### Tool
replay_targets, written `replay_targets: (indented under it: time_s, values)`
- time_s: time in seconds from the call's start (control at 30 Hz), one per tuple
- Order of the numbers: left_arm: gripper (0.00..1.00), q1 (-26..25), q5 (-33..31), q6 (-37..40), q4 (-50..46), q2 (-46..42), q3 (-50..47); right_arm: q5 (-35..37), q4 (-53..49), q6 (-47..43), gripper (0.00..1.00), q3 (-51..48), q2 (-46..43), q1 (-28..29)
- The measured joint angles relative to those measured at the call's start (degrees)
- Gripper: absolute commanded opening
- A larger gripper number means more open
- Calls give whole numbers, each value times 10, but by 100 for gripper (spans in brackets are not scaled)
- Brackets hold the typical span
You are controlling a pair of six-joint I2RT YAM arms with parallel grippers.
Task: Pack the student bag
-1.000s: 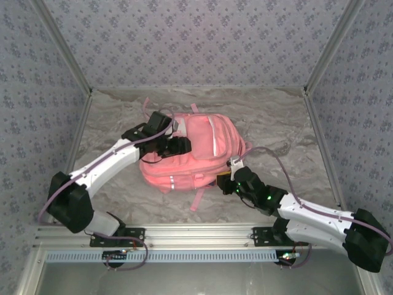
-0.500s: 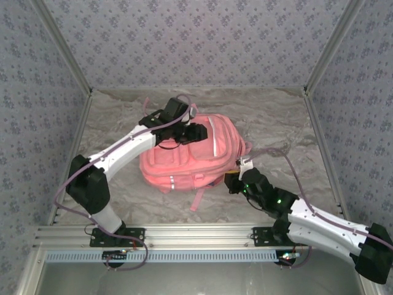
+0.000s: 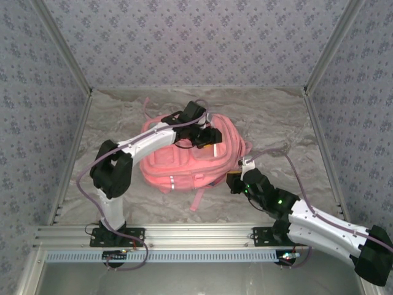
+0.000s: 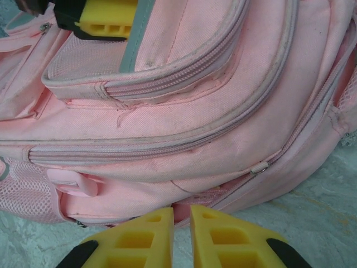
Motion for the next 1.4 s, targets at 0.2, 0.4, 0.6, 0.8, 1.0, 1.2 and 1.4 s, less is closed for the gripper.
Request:
replay_targets:
  time_s: [0.2, 0.4, 0.6, 0.8, 1.0, 1.2, 1.4]
  values:
    - [29, 0, 7, -3, 0, 14, 31, -9, 4, 6, 15, -17, 4, 0]
    - [18, -1, 13, 1, 2, 15, 42, -13, 5, 13, 15, -21, 4, -2]
    - [36, -4, 24, 2, 3, 29, 43, -15, 5, 15, 15, -21, 4, -2]
    - [16, -5, 29, -1, 3, 43, 49, -17, 6, 15, 15, -21, 5, -2]
    - [0, -3, 32, -1, -20, 52, 71, -24, 30, -9, 20, -22, 5, 0]
    - [0, 13, 34, -2, -52, 31, 101, -47, 159, -104, 25, -81, -9, 35]
    - [0, 39, 40, -10, -70, -26, 103, -93, 291, -227, 25, -97, 93, 57]
